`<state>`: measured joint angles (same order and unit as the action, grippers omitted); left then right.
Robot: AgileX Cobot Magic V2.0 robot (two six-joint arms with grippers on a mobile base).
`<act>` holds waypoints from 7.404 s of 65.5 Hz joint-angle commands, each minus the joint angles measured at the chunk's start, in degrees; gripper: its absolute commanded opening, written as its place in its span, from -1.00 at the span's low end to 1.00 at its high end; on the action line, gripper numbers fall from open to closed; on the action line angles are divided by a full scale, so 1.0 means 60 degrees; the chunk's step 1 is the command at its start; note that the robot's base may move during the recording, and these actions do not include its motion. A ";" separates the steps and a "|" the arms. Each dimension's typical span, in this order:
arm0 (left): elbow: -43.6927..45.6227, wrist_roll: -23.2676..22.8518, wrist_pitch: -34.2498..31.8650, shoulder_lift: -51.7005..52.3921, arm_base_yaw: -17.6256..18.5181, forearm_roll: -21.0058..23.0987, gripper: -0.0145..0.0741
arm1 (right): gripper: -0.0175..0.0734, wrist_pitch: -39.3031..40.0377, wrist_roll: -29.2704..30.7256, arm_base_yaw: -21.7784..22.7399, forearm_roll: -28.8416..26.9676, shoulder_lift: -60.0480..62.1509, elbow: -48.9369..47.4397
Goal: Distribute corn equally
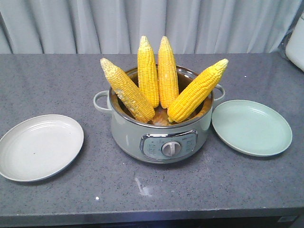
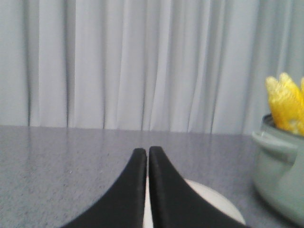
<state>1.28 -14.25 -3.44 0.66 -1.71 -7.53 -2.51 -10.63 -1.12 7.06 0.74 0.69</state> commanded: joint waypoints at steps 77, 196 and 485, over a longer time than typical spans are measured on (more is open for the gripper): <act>0.8536 0.1057 0.6074 -0.8083 0.0048 0.0093 -0.39 | -0.27 -0.4277 0.1032 0.0055 -0.0008 -0.8057 -0.7053; 0.8536 0.5789 0.6462 -0.8222 0.2448 0.4343 0.58 | 0.47 -0.3224 0.9143 -0.2729 -0.8632 -1.5571 -1.2764; 0.8536 0.5789 0.6447 -0.8222 0.2448 0.4343 0.58 | 0.48 -0.6286 0.2018 -0.2088 -0.1177 -0.7098 -0.7055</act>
<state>50.77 20.49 38.67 -48.75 12.56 17.11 -43.59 1.58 -13.59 -0.57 -44.03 -40.63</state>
